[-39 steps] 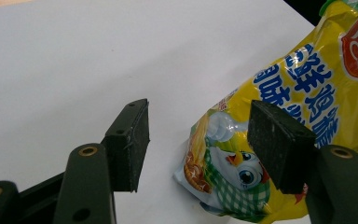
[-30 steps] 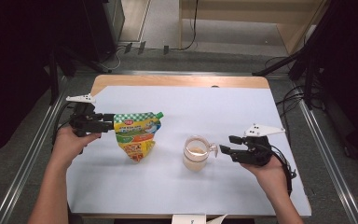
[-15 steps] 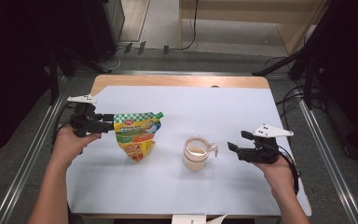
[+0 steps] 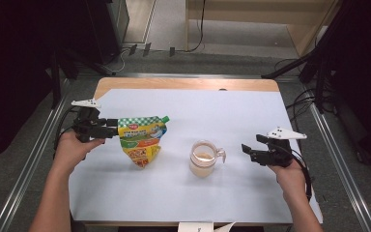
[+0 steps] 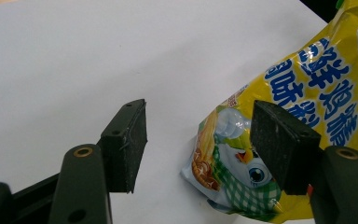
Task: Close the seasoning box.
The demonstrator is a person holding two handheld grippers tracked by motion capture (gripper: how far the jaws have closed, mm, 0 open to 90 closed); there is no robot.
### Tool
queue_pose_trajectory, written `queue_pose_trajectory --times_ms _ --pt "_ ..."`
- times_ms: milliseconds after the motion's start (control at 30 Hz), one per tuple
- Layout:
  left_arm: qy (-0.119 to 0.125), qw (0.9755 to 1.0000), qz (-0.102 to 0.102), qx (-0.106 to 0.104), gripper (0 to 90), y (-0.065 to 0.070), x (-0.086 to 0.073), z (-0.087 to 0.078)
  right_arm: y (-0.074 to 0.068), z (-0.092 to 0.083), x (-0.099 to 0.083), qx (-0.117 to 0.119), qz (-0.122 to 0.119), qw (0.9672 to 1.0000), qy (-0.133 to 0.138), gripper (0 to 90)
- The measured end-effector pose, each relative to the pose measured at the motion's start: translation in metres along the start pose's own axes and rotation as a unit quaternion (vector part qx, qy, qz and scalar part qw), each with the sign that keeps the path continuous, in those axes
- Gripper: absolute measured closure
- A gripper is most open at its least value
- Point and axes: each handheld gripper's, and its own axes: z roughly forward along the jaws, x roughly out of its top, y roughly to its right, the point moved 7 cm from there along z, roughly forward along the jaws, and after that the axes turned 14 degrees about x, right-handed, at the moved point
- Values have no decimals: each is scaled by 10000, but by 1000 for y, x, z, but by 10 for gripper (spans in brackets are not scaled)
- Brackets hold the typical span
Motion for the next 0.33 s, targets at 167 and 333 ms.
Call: queue_pose_trajectory --times_ms 167,333 --pt "9 10000 -11 -3 371 0 0 0 -2 2 -2 240 -54 9997 -81 203" --pt "-13 10000 -28 8 369 -1 -1 1 -2 4 -1 249 -51 9996 -101 203"
